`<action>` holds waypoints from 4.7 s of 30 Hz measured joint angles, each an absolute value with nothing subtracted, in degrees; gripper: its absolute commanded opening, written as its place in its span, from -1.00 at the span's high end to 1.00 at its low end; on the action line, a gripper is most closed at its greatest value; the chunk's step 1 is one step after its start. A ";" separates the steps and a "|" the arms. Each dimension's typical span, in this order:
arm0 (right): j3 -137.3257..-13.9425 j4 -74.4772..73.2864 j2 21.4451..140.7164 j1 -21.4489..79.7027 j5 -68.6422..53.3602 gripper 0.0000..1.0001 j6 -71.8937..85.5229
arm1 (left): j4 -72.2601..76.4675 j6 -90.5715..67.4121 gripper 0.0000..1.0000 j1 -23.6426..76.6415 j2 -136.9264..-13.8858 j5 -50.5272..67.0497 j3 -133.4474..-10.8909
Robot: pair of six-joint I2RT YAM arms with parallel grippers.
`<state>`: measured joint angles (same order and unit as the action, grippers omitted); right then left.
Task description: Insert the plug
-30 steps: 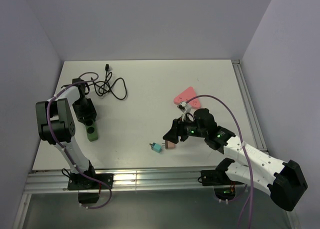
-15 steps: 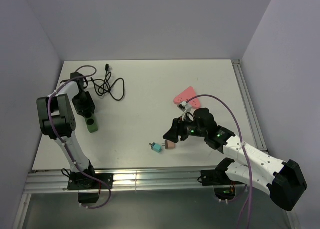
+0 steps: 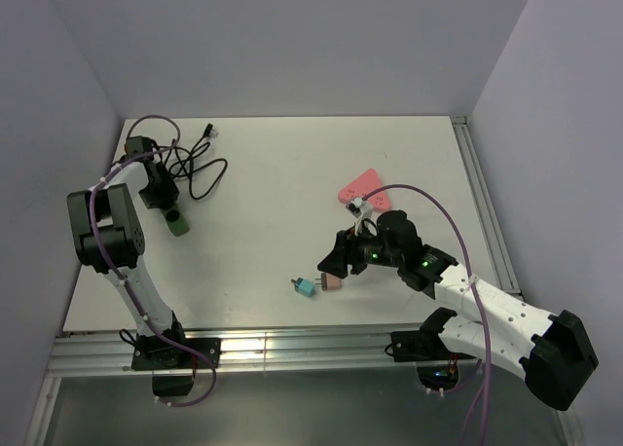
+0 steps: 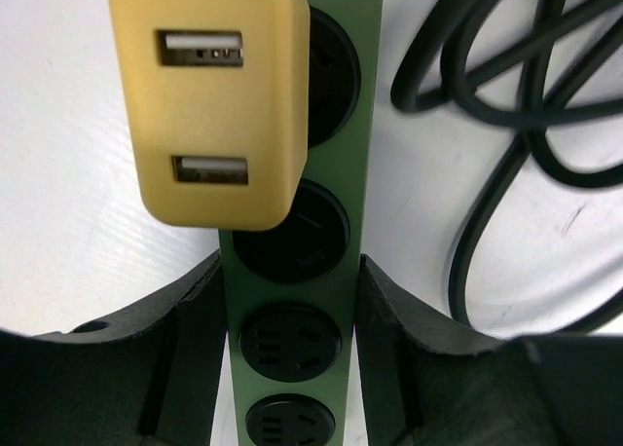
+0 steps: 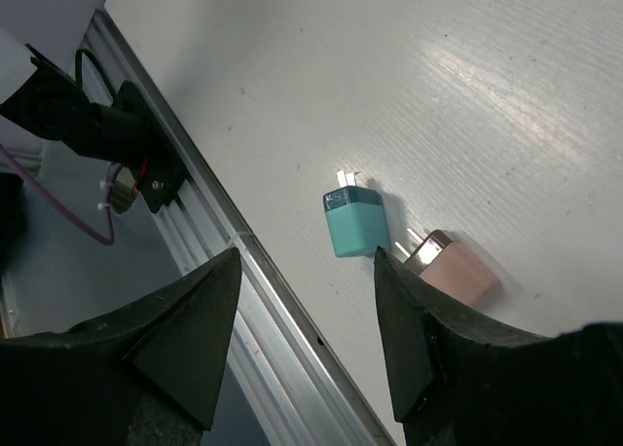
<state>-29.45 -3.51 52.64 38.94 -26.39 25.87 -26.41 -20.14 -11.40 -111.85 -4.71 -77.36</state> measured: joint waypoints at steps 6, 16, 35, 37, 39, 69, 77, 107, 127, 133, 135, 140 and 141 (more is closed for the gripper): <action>-29.45 -3.51 52.64 38.94 -26.39 -0.28 25.87 | -26.33 -20.80 0.81 -11.20 -109.30 -3.79 -73.36; -29.43 -3.62 52.62 38.94 -26.39 -0.28 25.87 | -24.51 -20.80 -0.25 -10.79 -107.39 -4.14 -70.06; -29.45 -5.48 52.93 38.68 -21.87 -0.28 25.47 | -23.35 -23.05 -0.99 -10.57 -86.41 -2.33 -62.13; -29.45 -5.69 53.32 38.39 -20.60 -0.27 25.52 | -22.68 -24.16 -0.94 -10.52 -81.95 -1.26 -60.12; -29.50 -6.17 53.95 38.09 -19.14 -0.27 25.69 | -21.98 -25.21 -0.91 -10.52 -78.54 0.89 -58.61; -41.28 -15.55 67.88 55.29 -6.72 -0.26 26.94 | -6.83 -40.32 -0.99 -8.27 -53.54 35.51 -41.06; -48.64 -18.94 79.42 58.30 -5.50 -0.22 22.24 | -2.26 -49.06 -0.97 -1.52 -55.92 41.65 -37.60; -55.55 -20.38 93.12 58.74 -5.19 1.00 18.72 | -8.82 -45.67 -0.64 -0.84 -49.21 46.70 -35.92; -52.25 -5.85 68.53 53.12 -6.83 1.00 37.76 | -5.13 -41.74 -0.96 8.23 -41.71 37.08 -41.30; -47.27 3.73 63.13 47.53 -8.95 1.00 49.06 | -2.17 -41.21 -0.95 16.82 -44.66 31.66 -43.13; -46.22 5.63 62.28 45.80 -9.15 1.00 52.49 | -1.85 -40.23 -0.94 20.10 -45.50 28.51 -44.10; -45.28 9.61 60.71 43.72 -8.40 1.00 59.55 | -1.02 -37.12 -0.88 26.44 -46.46 23.29 -47.22; -45.08 10.48 60.31 43.70 -8.32 1.00 60.53 | -0.73 -36.95 -0.86 27.29 -46.63 22.83 -47.70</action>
